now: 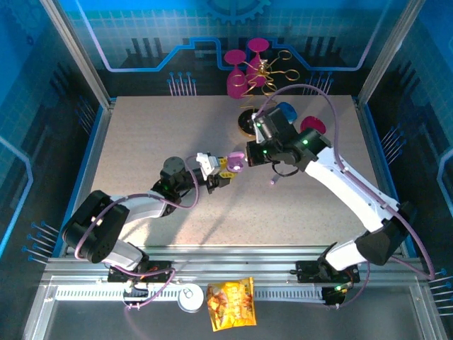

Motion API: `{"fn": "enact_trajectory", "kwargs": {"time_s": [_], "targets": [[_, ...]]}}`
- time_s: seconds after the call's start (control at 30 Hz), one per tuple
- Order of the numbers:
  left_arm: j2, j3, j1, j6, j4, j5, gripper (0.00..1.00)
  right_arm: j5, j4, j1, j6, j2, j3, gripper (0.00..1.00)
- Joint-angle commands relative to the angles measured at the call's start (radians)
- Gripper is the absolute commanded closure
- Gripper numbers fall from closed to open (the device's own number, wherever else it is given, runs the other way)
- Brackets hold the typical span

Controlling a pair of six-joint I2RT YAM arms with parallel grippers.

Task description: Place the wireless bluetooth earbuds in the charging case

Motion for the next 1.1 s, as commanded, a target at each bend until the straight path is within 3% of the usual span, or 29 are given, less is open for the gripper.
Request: {"fn": "enact_trajectory", "kwargs": {"time_s": [0.0,0.63,1.07], "targets": [[-0.042,0.028,-0.013,0.070,-0.070,-0.018,0.79,-0.002,0.019,0.035,-0.024,0.046,0.058,1.00],[-0.077,0.050,-0.019,0.008,-0.077,-0.032,0.79,0.022,0.007,0.086,-0.042,0.161,0.096,1.00],[-0.066,0.042,-0.020,-0.013,-0.057,-0.045,0.79,0.035,0.074,0.099,-0.070,0.015,0.032,1.00]]}}
